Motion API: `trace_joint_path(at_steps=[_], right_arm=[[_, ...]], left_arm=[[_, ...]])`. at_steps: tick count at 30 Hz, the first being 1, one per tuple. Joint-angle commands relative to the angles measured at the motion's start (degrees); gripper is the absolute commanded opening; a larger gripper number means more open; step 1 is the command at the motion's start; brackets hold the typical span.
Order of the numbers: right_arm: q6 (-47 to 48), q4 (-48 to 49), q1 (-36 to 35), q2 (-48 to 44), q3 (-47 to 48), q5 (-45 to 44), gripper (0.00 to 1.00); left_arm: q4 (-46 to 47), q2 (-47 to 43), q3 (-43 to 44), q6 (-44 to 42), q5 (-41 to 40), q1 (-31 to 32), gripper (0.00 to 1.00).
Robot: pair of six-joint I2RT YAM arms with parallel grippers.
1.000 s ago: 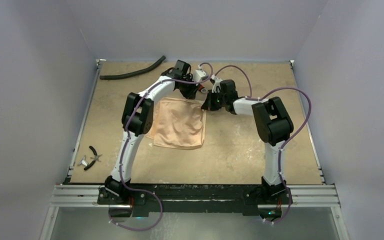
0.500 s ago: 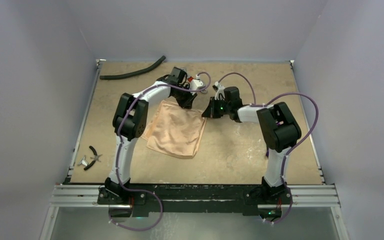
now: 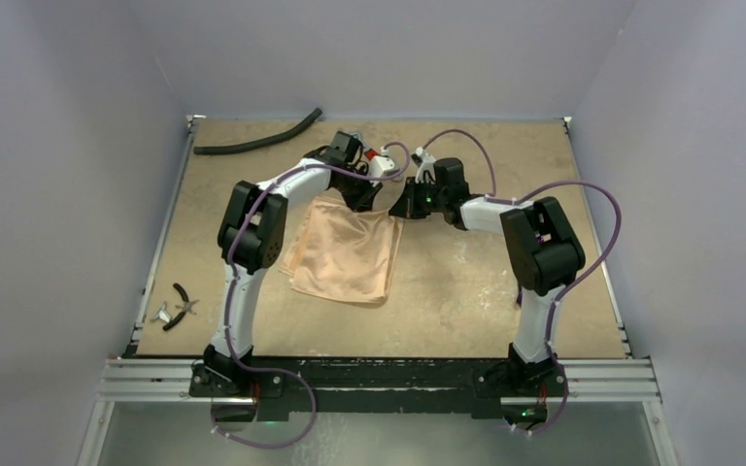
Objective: Fold the napkin into a case and place the utensils inside
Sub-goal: Smooth out the lower triangle-folded napkin at the center of the board.
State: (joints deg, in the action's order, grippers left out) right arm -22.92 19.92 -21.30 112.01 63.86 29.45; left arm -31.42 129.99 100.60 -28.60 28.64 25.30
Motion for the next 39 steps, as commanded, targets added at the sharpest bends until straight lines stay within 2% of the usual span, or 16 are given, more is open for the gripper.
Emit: trace_joint_path(at_steps=[1,11,13,14,16,18,19,23,26,30,33,37,39], right_arm=[[0.6,-1.5,0.8,1.4,2.2,-3.9,0.00],[1.7,-0.2,1.0,1.8,-2.2,-12.4,0.00],[2.0,0.0,0.9,1.6,-2.8,-12.2,0.00],[2.4,-0.1,0.9,1.5,-2.8,-12.3,0.03],[2.6,0.0,1.0,1.0,-2.8,-12.6,0.12],[2.6,0.5,0.9,0.2,-2.9,-13.6,0.17],[2.6,0.4,0.9,-0.3,-2.8,-13.7,0.21],[2.2,0.1,0.9,-1.4,-1.9,-14.1,0.24],[2.3,-0.2,0.9,-1.4,-1.4,-13.6,0.24],[2.4,-0.1,0.8,-1.2,-1.7,-13.5,0.22],[2.3,-0.2,0.8,-1.4,-1.9,-14.2,0.25],[2.7,-1.2,0.8,-3.4,-1.6,-16.4,0.36],[3.6,-2.6,0.8,-5.3,-0.6,-18.1,0.40]], left_arm=[[-4.8,0.3,-0.7,-2.2,0.7,0.5,0.12],[-5.8,-0.2,1.8,-3.1,-1.1,0.2,0.11],[-5.9,0.0,2.6,-2.5,-1.9,0.1,0.14],[-5.9,0.1,3.4,-2.0,-2.7,0.0,0.17],[-5.5,0.1,6.0,1.0,-4.6,-0.8,0.31],[-5.9,0.3,11.4,4.7,-5.2,-2.7,0.56],[-7.1,0.5,14.4,6.0,-4.9,-4.0,0.63],[-12.9,-0.5,22.3,7.3,-2.6,-7.9,0.75],[-16.7,-3.6,19.1,3.6,-1.6,-9.5,0.76],[-18.7,-7.9,6.1,-1.9,-3.2,-9.7,0.74],[-15.2,-11.9,-2.8,-0.2,-3.8,-11.1,0.66],[-11.2,-16.6,-10.0,3.6,-2.9,-12.4,0.51],[-9.7,-18.3,-12.9,5.3,-2.9,-12.4,0.48]])
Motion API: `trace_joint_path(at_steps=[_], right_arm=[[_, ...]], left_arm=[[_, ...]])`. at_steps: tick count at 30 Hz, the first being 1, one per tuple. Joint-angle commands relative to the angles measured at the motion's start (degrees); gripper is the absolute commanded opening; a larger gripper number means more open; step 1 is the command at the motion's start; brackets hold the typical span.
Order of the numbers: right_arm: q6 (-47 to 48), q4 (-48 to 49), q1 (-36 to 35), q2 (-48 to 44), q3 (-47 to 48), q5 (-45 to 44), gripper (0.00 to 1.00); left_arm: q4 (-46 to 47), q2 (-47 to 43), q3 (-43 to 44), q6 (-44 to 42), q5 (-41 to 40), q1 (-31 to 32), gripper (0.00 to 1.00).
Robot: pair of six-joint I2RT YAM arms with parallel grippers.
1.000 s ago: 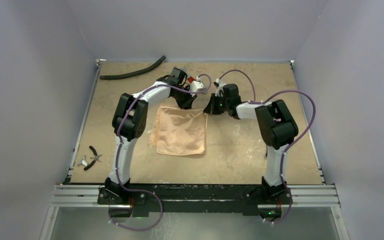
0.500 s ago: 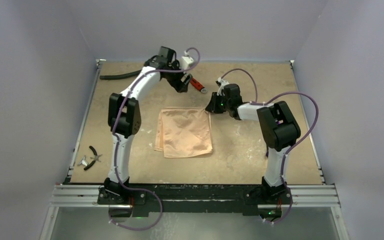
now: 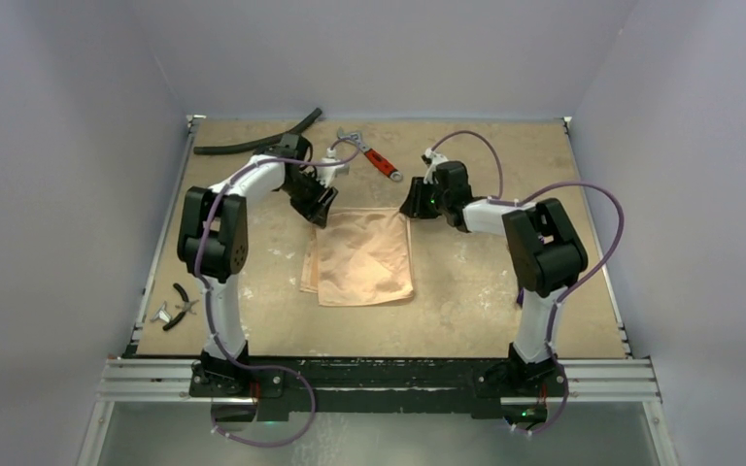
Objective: Fold the napkin into a case and place the utensils inside
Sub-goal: Smooth out the lower triangle-folded napkin at the center of the board.
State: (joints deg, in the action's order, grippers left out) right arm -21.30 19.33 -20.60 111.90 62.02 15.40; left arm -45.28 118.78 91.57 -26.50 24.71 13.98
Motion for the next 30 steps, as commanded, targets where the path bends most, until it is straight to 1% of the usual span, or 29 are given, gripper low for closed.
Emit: trace_joint_path(at_steps=[1,3,6,11,13,17,20,23,27,29,30], right_arm=[[2.3,-2.6,0.1,-6.2,1.4,-4.9,0.42],[2.7,-3.1,0.1,-8.4,1.9,-5.7,0.44],[2.7,-3.4,-0.2,-9.7,2.2,-4.8,0.45],[2.7,-3.1,-3.3,-9.5,3.7,-2.5,0.44],[2.7,-2.3,-4.7,-8.3,4.8,1.1,0.41],[3.7,-0.6,-6.8,-5.9,6.3,6.7,0.32],[4.2,0.0,-7.0,-3.8,7.2,10.4,0.27],[4.3,1.2,-7.0,-2.2,7.5,12.8,0.26],[4.4,1.2,-7.2,0.0,9.0,14.7,0.26],[4.5,1.2,-7.2,1.0,9.3,15.0,0.26],[4.6,1.3,-7.2,1.5,9.3,15.0,0.27]], left_arm=[[4.8,-7.5,-4.8,3.9,0.6,-1.0,0.46],[6.3,-8.1,-6.1,5.1,-1.5,-1.0,0.43],[8.7,-9.0,-7.8,6.6,-2.2,-1.5,0.42],[8.1,-7.9,-6.7,8.2,2.1,-1.6,0.41],[7.7,-6.7,-6.3,8.8,2.4,-1.6,0.37],[7.9,-6.2,-7.1,9.7,2.0,-2.2,0.31],[6.9,-6.4,-7.7,10.1,3.8,-2.7,0.29],[7.1,-6.1,-8.6,10.6,3.6,-2.7,0.30],[8.6,-5.0,-9.0,11.3,2.9,-2.8,0.36],[8.3,-4.4,-8.8,11.6,3.3,-2.8,0.42],[8.3,-4.3,-8.8,11.7,3.2,-2.8,0.47]])
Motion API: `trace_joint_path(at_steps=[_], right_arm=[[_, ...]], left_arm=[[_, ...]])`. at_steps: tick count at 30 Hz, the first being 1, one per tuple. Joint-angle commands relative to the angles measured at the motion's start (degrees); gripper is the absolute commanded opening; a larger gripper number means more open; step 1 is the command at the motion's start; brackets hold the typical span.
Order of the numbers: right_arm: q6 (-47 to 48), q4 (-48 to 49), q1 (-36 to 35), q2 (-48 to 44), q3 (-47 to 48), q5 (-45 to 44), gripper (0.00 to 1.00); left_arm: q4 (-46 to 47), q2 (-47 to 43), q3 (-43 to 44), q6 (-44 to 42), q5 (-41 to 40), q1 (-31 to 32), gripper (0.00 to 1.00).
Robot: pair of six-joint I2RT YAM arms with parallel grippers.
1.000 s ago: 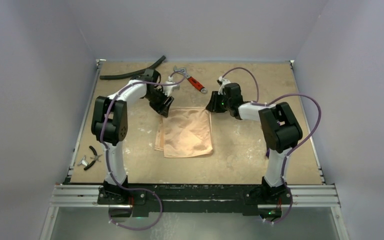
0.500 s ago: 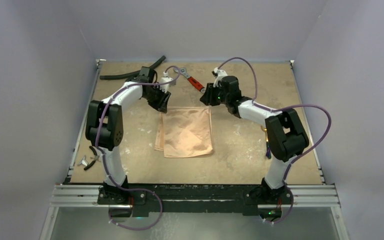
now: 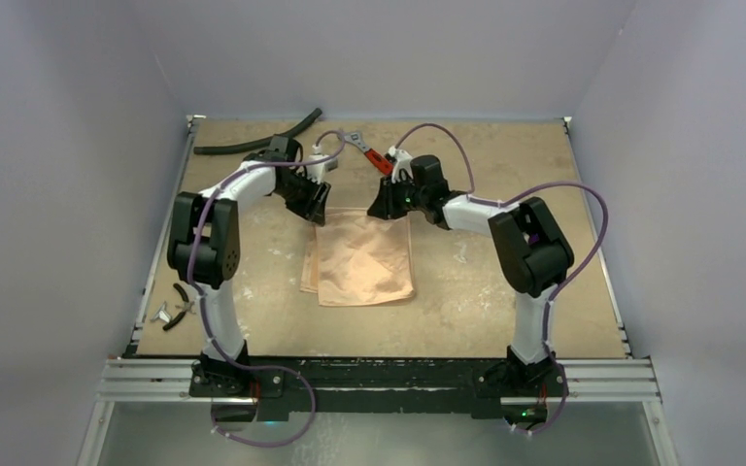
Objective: Fold the napkin into a case and place the utensils inside
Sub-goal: Smooth out the lower triangle-folded napkin at the center of the board.
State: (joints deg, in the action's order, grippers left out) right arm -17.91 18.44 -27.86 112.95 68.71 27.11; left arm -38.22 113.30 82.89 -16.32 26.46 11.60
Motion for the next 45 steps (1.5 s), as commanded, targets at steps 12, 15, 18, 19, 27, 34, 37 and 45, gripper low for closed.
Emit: trace_joint_path(at_steps=[12,15,18,19,27,34,37,45], right_arm=[[0.2,3.5,0.3,5.4,3.3,2.1,0.22],[0.2,4.1,0.7,6.2,3.2,1.6,0.21],[-0.1,5.3,1.3,6.5,2.1,1.2,0.20],[-0.3,5.9,1.6,6.4,1.6,1.2,0.19],[-0.8,7.9,2.7,7.5,0.7,2.9,0.19],[-0.7,8.1,3.6,7.2,-0.9,4.4,0.21],[-1.0,8.0,5.1,4.8,-3.0,5.1,0.21],[-2.5,9.5,8.3,2.1,-7.9,4.8,0.19]], left_arm=[[3.2,3.4,1.4,3.5,2.8,-0.4,0.02],[4.7,2.9,1.7,4.5,2.6,-0.5,0.00],[5.4,2.6,2.3,5.5,1.8,-0.5,0.00],[5.7,2.4,2.4,5.9,1.6,-0.5,0.00],[7.4,-0.1,3.5,7.7,0.9,-0.5,0.00],[8.5,2.4,6.2,8.3,-0.9,-0.5,0.00],[8.6,2.8,7.2,9.0,-0.4,-0.5,0.00],[10.0,4.9,8.6,9.6,-1.7,-0.4,0.00]])
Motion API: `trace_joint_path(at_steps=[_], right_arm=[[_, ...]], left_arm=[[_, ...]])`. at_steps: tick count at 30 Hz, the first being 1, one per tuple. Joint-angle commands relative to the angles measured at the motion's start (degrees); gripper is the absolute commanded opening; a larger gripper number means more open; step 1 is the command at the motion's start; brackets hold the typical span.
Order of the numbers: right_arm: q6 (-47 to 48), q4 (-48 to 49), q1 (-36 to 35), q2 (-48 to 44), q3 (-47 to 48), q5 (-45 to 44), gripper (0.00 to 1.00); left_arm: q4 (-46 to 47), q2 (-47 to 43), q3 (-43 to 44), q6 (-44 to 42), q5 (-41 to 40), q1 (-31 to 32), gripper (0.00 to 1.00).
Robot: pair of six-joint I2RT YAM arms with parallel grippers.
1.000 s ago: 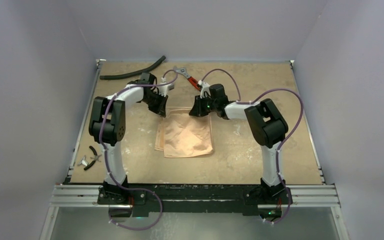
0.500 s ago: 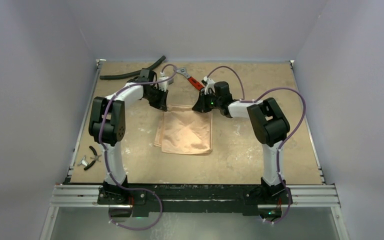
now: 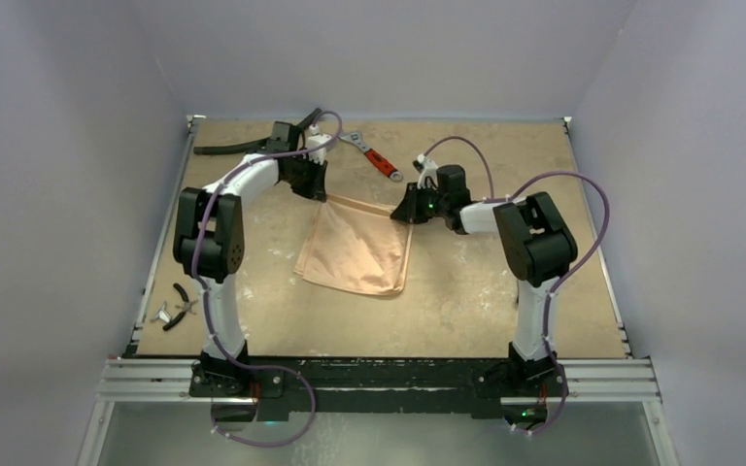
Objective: Fold the napkin into a case and place the utensils inside
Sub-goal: Smooth out the lower triangle-folded napkin at the center of the board.
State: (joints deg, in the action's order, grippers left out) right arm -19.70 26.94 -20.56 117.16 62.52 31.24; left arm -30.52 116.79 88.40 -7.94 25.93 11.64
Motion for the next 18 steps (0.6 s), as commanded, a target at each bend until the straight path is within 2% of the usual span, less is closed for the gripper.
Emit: trace_joint_path(at_steps=[1,9,13,16,18], right_arm=[[-0.7,1.3,1.0,-2.1,-2.0,0.9,0.19],[-1.2,2.7,1.0,-3.9,-2.4,2.3,0.21],[-2.5,4.2,0.6,-9.8,-7.0,2.6,0.23],[-2.4,4.1,-1.2,-13.9,-11.0,2.2,0.25],[-2.0,3.7,-3.4,-16.0,-13.8,1.1,0.27]], left_arm=[[2.6,1.8,3.1,1.3,-1.5,-0.3,0.00],[8.3,3.0,0.9,2.9,-5.9,0.4,0.00],[9.8,4.1,0.5,3.7,-6.8,0.7,0.13],[9.9,4.3,0.5,4.0,-6.8,0.8,0.33],[9.2,3.7,0.5,4.0,-6.8,0.9,0.40]])
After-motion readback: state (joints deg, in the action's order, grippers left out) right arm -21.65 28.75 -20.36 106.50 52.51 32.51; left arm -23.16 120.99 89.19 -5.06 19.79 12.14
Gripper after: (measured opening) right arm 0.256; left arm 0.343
